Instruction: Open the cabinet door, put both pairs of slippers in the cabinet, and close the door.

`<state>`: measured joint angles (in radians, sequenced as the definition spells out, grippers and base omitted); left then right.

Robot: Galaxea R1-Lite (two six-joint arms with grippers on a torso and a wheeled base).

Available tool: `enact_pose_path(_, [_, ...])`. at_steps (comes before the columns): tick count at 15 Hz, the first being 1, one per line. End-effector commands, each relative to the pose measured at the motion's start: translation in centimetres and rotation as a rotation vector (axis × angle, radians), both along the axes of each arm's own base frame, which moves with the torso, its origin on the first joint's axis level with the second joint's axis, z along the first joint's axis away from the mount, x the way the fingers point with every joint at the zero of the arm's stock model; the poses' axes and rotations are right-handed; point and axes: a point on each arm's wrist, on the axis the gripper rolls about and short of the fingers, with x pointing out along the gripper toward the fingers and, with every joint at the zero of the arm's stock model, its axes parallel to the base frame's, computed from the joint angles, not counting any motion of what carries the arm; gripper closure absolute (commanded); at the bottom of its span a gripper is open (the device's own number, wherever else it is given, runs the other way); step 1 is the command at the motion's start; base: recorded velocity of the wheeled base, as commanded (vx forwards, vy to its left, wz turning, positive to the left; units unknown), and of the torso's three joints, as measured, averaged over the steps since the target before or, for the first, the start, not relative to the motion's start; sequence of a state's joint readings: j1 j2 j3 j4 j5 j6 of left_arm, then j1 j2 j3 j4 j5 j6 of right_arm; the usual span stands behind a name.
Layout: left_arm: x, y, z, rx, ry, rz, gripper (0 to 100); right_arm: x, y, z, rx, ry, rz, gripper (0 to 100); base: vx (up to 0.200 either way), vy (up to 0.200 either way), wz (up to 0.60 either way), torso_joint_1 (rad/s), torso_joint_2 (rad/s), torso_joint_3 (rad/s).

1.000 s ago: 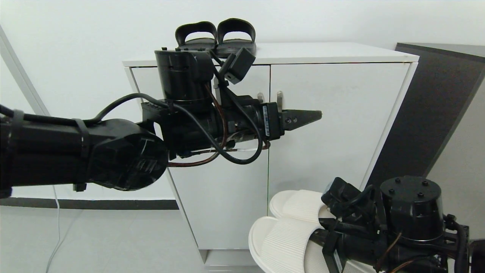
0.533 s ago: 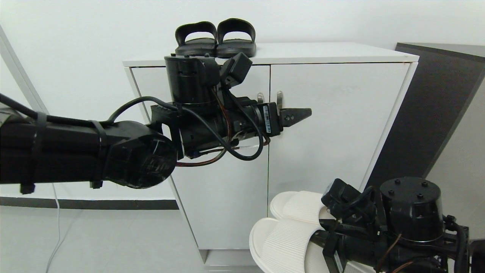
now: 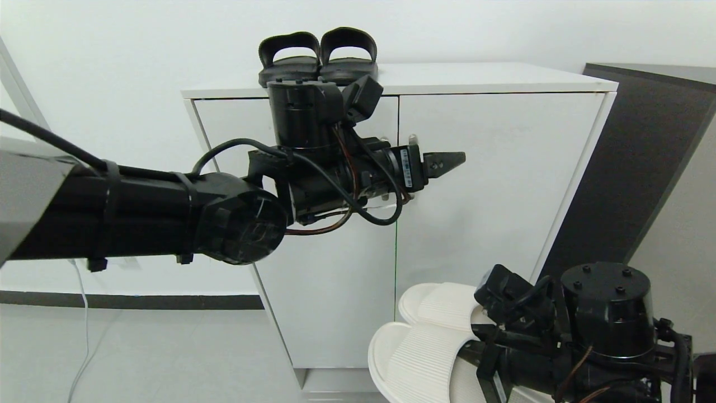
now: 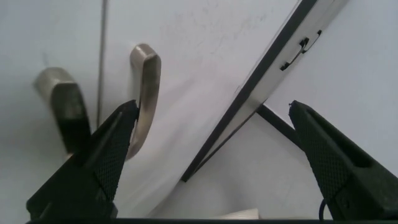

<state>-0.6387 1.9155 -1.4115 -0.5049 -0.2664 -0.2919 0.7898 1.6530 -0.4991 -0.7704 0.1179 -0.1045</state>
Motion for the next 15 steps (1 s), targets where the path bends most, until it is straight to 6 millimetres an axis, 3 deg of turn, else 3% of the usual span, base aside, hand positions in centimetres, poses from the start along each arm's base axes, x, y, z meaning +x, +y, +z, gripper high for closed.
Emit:
enact_pose_path(1, [0.7, -0.5, -0.7, 0.007, 0.011, 0.003, 0, 0.0, 0.0, -0.1, -0.001, 0.001, 0.0, 100, 0.0, 0.0, 0.0, 0.0, 0.0, 0.0])
enact_pose_path(3, [0.7, -0.6, -0.7, 0.007, 0.011, 0.0, 0, 0.0, 0.0, -0.1, -0.001, 0.001, 0.0, 100, 0.0, 0.0, 0.0, 0.0, 0.0, 0.0])
enact_pose_path(4, [0.4, -0.6, -0.7, 0.008, 0.013, -0.005, 100, 0.0, 0.0, -0.1, -0.001, 0.002, 0.002, 100, 0.0, 0.0, 0.0, 0.0, 0.0, 0.0])
enact_pose_path(7, [-0.1, -0.3, -0.3, 0.004, 0.009, -0.006, 100, -0.1, -0.1, -0.2, -0.005, 0.005, 0.004, 100, 0.0, 0.0, 0.0, 0.0, 0.0, 0.0])
enact_pose_path(12, [-3.0, 1.5, -0.1, 0.018, 0.029, -0.023, 100, -0.4, -0.2, -0.3, -0.002, 0.011, 0.022, 100, 0.0, 0.0, 0.0, 0.0, 0.0, 0.0])
enact_pose_path(15, [-5.0, 2.5, 0.3, 0.018, 0.026, -0.038, 100, -1.6, -0.7, -0.7, 0.039, 0.01, 0.141, 100, 0.0, 0.0, 0.0, 0.0, 0.0, 0.0])
